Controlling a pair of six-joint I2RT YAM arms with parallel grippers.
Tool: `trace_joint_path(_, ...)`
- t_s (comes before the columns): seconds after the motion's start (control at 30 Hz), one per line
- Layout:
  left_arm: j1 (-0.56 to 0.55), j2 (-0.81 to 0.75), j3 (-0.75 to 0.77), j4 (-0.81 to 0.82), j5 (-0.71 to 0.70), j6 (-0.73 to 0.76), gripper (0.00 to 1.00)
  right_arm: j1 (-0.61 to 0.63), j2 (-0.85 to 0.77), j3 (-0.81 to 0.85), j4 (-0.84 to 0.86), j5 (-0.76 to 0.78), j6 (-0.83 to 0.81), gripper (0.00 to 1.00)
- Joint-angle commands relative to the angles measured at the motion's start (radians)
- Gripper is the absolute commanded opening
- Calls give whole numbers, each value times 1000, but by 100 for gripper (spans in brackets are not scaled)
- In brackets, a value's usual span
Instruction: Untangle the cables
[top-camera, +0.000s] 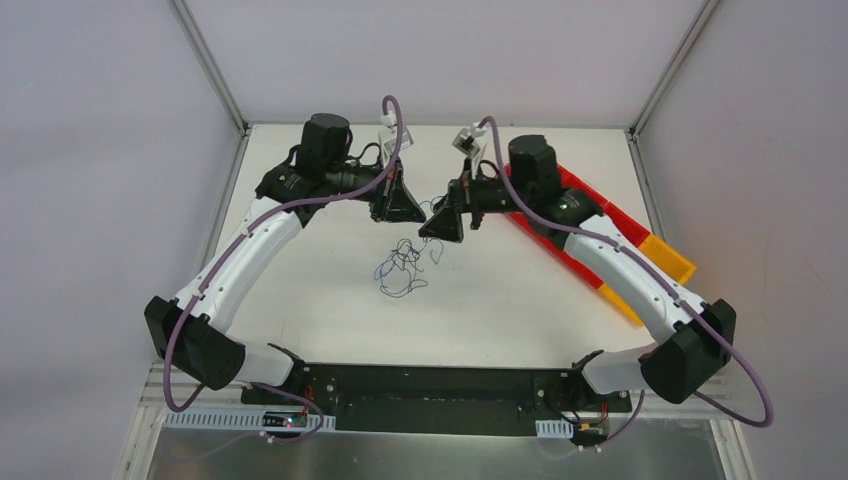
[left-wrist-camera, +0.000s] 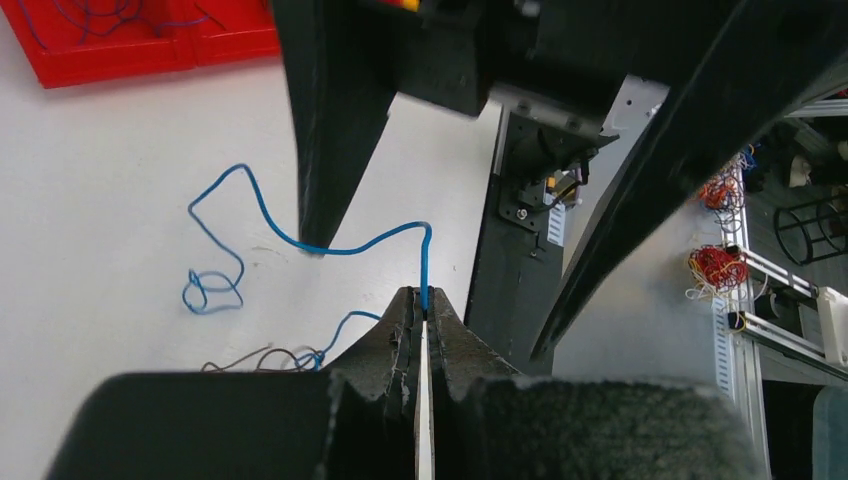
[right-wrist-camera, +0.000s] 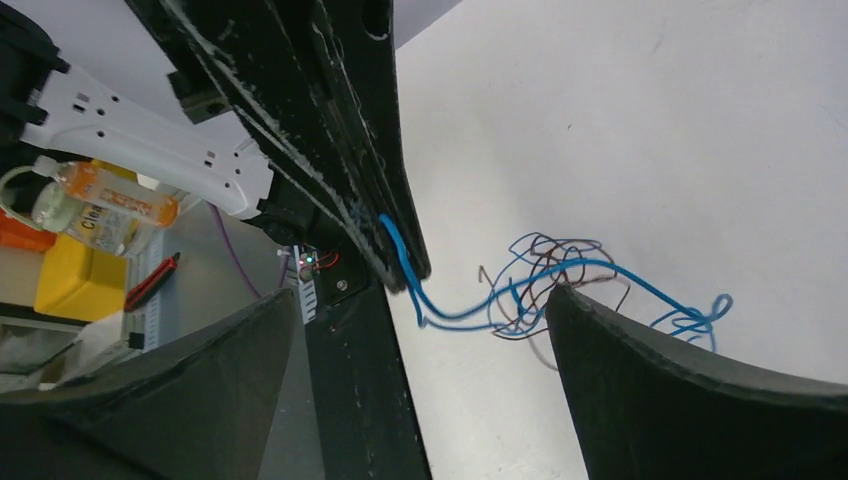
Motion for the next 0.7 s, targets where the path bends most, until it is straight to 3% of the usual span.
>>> trace_joint_path(0.0,-5,-21,54,47,48,-46,0,91,46,-10,177,108,-132,99)
trace_joint_path(0.1,-4,-42,55,47,49,-59,0,124,72,-16,219,167,-187,99)
trace_joint_path(0.17,-1,-54,56,47,47,-74,0,138,78,-32,253,207,-218,92)
trace_joint_path(0.23,6,-63,56,48,44,-93,0,141,77,-46,279,228,-227,71)
trace_joint_path(0.37,63,-83,39,60,17,-138,0,141,22,-71,282,224,-255,10)
trace_joint_path(0.4,73,-85,35,66,10,-149,0,141,10,-73,274,218,-259,0)
trace_joint_path(0.5,140,-93,27,81,-41,-192,3,141,-17,-33,205,206,-241,0)
trace_joint_path(0.57,200,-102,11,96,-52,-219,51,142,-17,11,164,224,-213,0)
trace_joint_path(0.6,233,-113,-6,100,-71,-226,67,142,-13,29,155,236,-196,0)
trace_joint_path(0.67,289,-156,-72,117,-132,-190,85,142,0,74,155,276,-150,0)
